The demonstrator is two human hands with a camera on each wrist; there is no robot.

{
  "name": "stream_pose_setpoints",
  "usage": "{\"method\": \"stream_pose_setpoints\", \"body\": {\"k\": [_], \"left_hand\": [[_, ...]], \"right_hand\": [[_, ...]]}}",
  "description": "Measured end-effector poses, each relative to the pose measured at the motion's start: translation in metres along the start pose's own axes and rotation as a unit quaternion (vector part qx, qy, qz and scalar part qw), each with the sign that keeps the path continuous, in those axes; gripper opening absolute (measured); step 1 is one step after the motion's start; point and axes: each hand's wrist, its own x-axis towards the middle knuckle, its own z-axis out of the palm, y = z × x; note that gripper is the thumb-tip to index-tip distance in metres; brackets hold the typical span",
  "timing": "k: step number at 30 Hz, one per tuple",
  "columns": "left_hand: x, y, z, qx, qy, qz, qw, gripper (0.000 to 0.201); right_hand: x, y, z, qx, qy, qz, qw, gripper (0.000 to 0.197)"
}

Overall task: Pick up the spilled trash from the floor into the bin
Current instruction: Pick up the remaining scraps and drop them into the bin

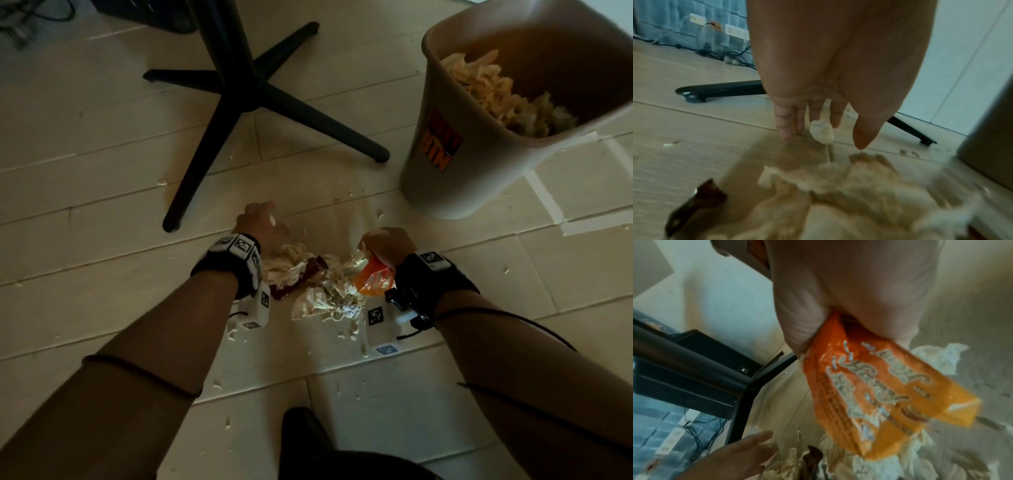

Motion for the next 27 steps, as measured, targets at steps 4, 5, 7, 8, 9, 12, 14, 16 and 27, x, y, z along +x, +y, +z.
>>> {"method": "stream_pose_setpoints", "body": {"k": [4, 5, 7, 8, 9, 12, 14, 16, 27], "left_hand": [[-0.018, 0.011, 0.023, 0.065, 0.006, 0.050, 0.997, 0.034], [-0.023, 0.014, 0.028, 0.063, 0.006, 0.064, 0.996, 0.033], [-0.031, 0.021, 0.033, 0.072, 0.001, 0.087, 0.994, 0.033], [-0.032, 0.026, 0.033, 0.077, 0.001, 0.095, 0.993, 0.034], [-0.031, 0.032, 0.031, 0.084, 0.007, 0.103, 0.991, 0.034], [-0.020, 0.052, 0.022, 0.110, 0.033, 0.131, 0.985, 0.038], [-0.012, 0.067, 0.019, 0.117, 0.021, 0.158, 0.980, 0.044], [-0.003, 0.083, 0.020, 0.130, 0.011, 0.189, 0.973, 0.049], [0.014, 0.101, 0.035, 0.243, -0.034, 0.251, 0.936, 0.058]], "right_hand": [[0.012, -0.010, -0.001, 0.040, 0.108, -0.065, 0.991, 0.020], [0.014, -0.013, -0.002, 0.026, 0.137, -0.075, 0.987, 0.020], [0.020, -0.016, -0.005, -0.002, 0.174, -0.086, 0.981, 0.035], [0.023, -0.018, -0.007, -0.016, 0.176, -0.091, 0.980, 0.042], [0.027, -0.018, -0.007, -0.049, 0.172, -0.097, 0.979, 0.048], [0.032, -0.012, -0.006, -0.224, 0.135, -0.072, 0.963, 0.058], [0.032, -0.002, -0.005, -0.271, 0.134, -0.082, 0.950, 0.054], [0.029, 0.009, -0.006, -0.282, 0.154, -0.115, 0.940, 0.045], [-0.009, 0.041, 0.001, -0.397, 0.149, -0.215, 0.880, 0.031]]}}
